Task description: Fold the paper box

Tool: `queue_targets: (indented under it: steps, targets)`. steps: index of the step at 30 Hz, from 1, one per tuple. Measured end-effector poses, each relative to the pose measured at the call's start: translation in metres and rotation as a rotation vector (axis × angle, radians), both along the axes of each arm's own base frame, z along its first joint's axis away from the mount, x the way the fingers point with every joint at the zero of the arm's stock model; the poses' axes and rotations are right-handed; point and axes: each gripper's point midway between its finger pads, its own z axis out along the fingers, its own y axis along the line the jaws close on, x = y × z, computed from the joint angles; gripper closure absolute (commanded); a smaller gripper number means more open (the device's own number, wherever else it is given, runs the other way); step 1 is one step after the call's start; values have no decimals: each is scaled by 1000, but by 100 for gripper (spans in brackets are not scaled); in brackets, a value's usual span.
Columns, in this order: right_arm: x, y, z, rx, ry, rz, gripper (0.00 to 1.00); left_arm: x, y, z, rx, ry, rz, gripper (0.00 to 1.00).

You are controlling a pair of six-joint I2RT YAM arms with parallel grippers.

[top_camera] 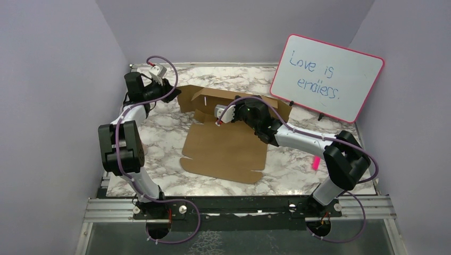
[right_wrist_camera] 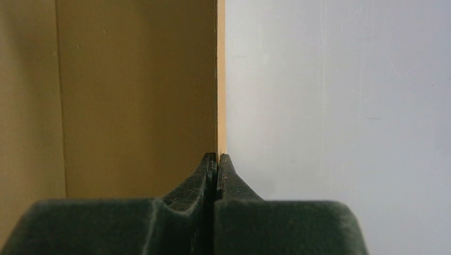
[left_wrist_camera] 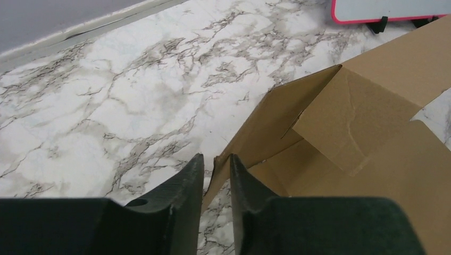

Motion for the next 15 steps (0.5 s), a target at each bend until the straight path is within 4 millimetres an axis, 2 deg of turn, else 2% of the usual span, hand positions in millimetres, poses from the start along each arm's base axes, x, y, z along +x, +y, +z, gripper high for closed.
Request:
queue_targets:
  steps: [4,15]
  targets:
    - [0,0,0,0,0,1,99,-2,-2,-4,9,1,-25,93]
    - [0,0,1,0,-1,-1,99,-28,-21,7,90,-6,-35,94]
